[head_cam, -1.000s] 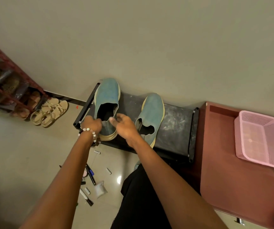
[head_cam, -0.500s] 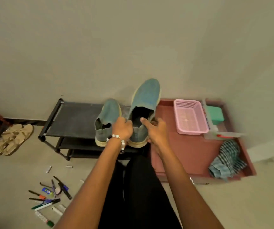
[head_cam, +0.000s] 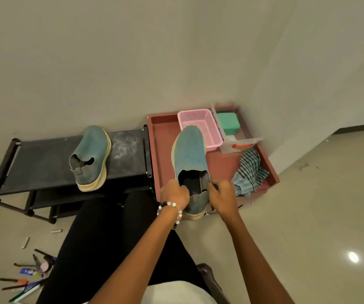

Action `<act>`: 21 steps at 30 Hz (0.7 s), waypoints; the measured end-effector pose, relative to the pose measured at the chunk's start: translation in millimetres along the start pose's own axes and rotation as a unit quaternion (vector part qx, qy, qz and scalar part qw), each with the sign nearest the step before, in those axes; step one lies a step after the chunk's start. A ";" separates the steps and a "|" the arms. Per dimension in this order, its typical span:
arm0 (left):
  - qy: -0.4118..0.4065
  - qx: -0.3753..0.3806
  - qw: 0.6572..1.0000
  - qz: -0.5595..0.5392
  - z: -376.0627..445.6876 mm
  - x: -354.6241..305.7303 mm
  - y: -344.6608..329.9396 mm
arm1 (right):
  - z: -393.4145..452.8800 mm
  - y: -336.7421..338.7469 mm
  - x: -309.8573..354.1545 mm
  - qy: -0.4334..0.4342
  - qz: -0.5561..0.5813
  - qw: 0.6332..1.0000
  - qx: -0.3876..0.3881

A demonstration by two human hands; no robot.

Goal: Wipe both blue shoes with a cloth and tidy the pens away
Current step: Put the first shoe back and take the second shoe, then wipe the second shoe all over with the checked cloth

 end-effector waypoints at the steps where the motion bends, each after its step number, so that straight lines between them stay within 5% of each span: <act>1: -0.013 0.009 1.000 0.025 0.2 -0.2 -2.5 | -10.1 -0.7 -8.8 -0.023 0.010 0.999 -0.025; 5: -0.091 0.025 0.990 0.102 10.7 -11.7 -9.5 | -38.5 -18.5 -33.6 -0.108 0.038 0.989 -0.092; 9: -0.157 0.023 0.985 0.066 20.5 -21.3 -13.9 | -31.5 -37.9 -36.6 -0.177 0.054 0.977 -0.108; 17: -0.155 -0.001 0.988 0.017 32.8 28.3 -8.9 | 22.2 -77.9 -43.9 -0.205 0.073 0.976 0.001; 21: -0.193 -0.012 0.981 0.026 35.0 23.6 -8.6 | 29.1 -44.6 -80.2 -0.230 0.024 0.971 -0.057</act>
Point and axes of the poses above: each hand's wrist, its own z-axis towards the middle knuckle, its own y-axis out of the back of the hand, x = y × z, the point moved 6 cm from there along z, towards the middle knuckle, and after that the axes turned 7 degrees about -z, right-handed, at the moved point
